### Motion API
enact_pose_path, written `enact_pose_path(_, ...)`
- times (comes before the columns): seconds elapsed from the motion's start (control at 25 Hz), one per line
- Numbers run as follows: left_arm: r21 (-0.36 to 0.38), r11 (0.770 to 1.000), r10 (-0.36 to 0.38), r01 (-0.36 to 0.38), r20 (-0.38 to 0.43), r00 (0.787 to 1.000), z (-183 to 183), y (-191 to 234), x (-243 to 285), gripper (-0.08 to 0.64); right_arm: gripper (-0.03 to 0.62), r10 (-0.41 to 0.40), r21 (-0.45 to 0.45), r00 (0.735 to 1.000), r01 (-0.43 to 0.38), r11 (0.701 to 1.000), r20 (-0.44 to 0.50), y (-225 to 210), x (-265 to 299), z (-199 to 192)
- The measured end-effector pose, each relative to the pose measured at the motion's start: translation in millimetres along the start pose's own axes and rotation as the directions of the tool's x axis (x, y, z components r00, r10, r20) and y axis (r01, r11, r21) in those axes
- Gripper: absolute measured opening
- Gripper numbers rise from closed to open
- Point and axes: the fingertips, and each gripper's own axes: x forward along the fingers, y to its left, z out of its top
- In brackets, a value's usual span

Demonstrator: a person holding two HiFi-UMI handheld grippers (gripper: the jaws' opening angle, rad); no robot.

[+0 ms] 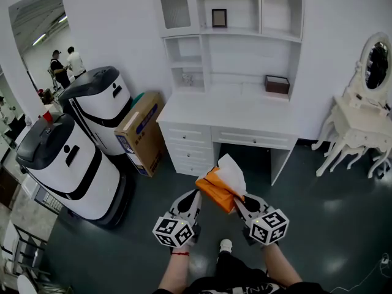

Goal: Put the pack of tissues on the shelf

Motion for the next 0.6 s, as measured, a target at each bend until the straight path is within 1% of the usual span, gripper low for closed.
enact_pose_path(0.28,0.004,1.000,0.006,-0.006,-0.009,1.000,20,36,65,0.006,0.026,0.019,-0.019,1.000,-0.020,1.000,-0.009,-43,56,31)
enact_pose_path(0.52,-0.009,1.000,0.003,-0.003,-0.015,1.000,25,66,116,0.006,0.026,0.027,-0.009,1.000,-0.027,1.000,-0.013,-85,100,46)
enact_pose_path(0.6,-0.003,1.000,0.006,-0.006,-0.025,1.000,25,78,133,0.006,0.026,0.031,-0.007,0.999,-0.031,0.999,-0.016,-97,116,49)
